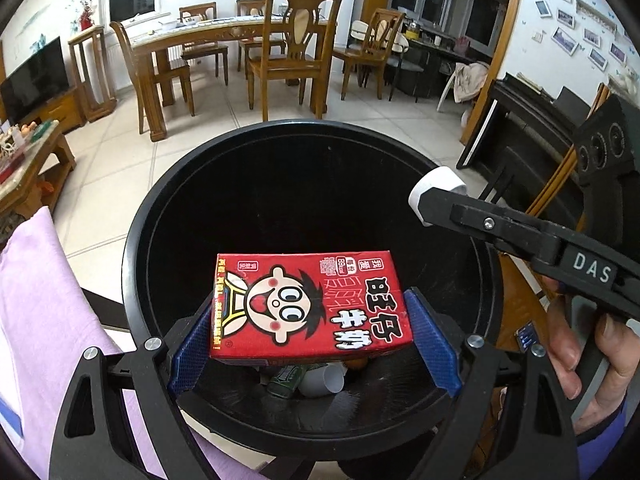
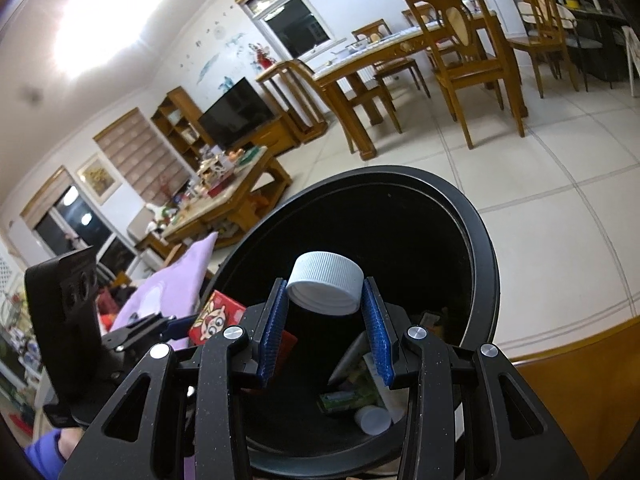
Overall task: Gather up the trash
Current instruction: 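Carry the red milk box and bottle cap over the bin and release both, then grasp the blue packet with the left tool while the right tool grasps the black battery card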
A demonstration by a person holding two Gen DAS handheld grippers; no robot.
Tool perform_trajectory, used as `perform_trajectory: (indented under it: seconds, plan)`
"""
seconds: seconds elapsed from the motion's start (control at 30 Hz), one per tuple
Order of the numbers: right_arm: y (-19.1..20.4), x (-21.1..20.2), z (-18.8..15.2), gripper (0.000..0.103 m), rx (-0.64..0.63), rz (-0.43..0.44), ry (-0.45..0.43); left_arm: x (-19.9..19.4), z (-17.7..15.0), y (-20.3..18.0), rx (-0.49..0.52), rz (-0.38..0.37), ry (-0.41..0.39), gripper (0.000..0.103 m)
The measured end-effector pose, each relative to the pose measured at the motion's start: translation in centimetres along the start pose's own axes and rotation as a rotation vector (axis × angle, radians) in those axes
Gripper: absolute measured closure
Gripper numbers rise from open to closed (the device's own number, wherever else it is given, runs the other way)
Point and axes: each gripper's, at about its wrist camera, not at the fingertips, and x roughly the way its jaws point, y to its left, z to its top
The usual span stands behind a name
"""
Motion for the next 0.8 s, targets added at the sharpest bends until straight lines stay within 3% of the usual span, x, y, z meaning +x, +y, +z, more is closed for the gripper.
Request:
perform_trajectory:
  seconds: [0.13,0.2,0.27,0.47,0.67,0.8]
  plan:
    - [0.5,0.1,-0.1,0.06,0.001,0.0,0.003,-0.4,-0.4,0.2,0.001,0.001,0.005,0.015]
    - [1.0,0.2,0.1,0.052,-0.006,-0.005,0.002,-0.6,-0.5,0.3,-0.001,-0.004,0.01,0.013]
    - [1.4,0.3,0.3,0.051,-0.008,-0.007,-0.001,-1.1,-0.9,0.4,-0.002,-0.004,0.004,0.009]
    - [3.1,0.1,0.5,0.051,-0.038,-0.009,-0.009,-4.4,-2.1,1.4,-0.016,-0.021,-0.035,0.009]
    - [8.2,1.0,-0.1,0.051,-0.111,0.022,0.016,-10.4,-4.9,5.1,-0.091,-0.022,-0.108,0.009]
    - [14.0,2.6,-1.4,0.051,-0.198,0.08,0.072,-15.0,-8.2,9.1,-0.141,0.04,-0.147,0.009]
